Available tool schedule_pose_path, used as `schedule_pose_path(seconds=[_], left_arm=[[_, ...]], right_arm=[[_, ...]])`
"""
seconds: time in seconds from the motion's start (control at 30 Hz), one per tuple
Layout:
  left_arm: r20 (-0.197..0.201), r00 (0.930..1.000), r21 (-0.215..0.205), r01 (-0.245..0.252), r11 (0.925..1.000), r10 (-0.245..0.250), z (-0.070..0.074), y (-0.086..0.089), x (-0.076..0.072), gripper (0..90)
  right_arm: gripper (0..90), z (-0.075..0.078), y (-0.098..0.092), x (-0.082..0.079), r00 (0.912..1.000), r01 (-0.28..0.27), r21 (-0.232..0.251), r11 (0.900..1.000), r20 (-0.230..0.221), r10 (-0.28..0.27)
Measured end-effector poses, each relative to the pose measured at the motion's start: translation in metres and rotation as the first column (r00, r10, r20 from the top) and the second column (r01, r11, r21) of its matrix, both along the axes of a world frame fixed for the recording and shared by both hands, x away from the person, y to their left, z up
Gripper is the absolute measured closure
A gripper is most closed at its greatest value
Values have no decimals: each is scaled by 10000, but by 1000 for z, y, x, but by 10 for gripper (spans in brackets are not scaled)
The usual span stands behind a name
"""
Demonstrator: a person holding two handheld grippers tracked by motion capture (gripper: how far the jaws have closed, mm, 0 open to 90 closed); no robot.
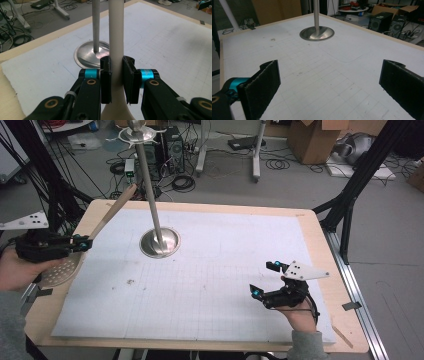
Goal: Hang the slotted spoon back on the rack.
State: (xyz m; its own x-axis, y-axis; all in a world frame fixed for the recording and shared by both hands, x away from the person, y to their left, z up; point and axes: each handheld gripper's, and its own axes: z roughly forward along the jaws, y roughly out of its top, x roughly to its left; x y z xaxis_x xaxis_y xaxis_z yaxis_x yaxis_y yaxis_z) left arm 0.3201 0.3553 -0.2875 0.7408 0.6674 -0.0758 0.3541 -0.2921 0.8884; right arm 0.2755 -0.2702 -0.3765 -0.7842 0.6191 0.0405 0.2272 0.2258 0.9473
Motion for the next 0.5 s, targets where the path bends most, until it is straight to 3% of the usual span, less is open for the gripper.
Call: schedule_pose_path(seconds=[0.5], left_arm=[[378, 9991, -518, -185, 9985, 205, 25, 20, 3, 779]], right_arm=[[24, 1, -1, -1, 10000, -51, 50, 10000, 30, 50]])
